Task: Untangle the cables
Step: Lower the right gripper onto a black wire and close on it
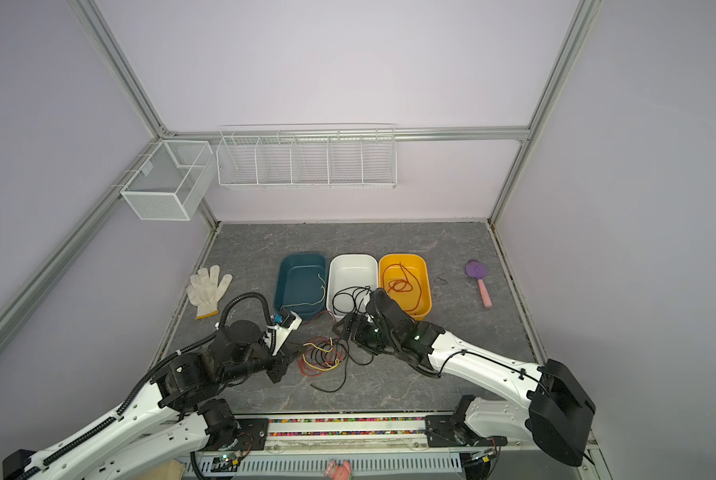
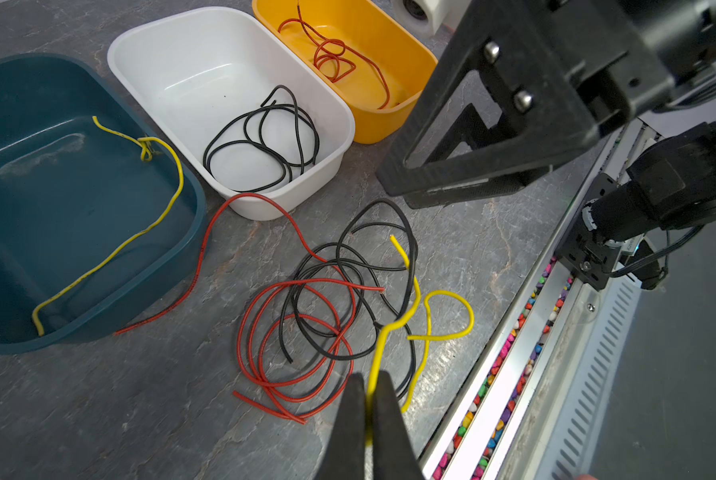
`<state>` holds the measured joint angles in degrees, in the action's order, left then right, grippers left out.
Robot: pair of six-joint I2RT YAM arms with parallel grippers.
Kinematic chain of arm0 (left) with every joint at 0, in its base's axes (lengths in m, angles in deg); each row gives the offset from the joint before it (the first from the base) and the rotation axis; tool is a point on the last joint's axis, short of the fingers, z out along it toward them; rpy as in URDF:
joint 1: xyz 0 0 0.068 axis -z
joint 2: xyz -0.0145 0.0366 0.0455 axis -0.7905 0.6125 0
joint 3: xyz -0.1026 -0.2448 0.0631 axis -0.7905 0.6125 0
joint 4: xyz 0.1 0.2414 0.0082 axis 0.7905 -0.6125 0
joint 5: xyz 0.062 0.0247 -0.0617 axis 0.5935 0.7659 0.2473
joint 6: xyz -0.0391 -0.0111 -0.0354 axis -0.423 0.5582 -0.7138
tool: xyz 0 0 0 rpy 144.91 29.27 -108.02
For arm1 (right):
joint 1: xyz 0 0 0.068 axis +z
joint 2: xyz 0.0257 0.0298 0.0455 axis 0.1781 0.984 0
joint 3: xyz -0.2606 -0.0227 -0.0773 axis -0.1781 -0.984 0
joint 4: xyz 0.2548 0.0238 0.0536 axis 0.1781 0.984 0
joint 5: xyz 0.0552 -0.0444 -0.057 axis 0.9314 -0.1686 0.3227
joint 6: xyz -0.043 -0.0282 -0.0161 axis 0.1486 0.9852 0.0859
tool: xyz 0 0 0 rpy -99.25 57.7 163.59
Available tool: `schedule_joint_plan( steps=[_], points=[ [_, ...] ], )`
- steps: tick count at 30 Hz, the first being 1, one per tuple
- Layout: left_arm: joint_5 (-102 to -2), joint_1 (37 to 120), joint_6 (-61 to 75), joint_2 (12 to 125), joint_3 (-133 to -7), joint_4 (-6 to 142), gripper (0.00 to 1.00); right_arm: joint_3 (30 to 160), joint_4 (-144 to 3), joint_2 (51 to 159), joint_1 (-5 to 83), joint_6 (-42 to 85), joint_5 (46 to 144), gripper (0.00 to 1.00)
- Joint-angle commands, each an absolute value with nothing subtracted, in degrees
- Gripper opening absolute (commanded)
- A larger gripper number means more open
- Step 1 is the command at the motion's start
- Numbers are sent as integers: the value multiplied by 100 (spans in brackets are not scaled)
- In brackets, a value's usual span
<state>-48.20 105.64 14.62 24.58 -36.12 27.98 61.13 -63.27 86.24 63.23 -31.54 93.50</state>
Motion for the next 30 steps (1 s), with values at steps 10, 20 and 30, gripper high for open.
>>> schedule_joint_plan(
  steps=[10,20,30],
  points=[
    [-4858,10558,1443,2440,-3593,2881,0,6011,-6852,8869,6468,-3873,9226,69],
    [-4897,10558,1454,2431,-3589,2881,0,6188,-7189,9533,6372,-3818,9508,43],
    [-5049,10558,1454,2505,-3592,2899,0,6455,-7005,9695,6174,-3496,9536,6]
  ],
)
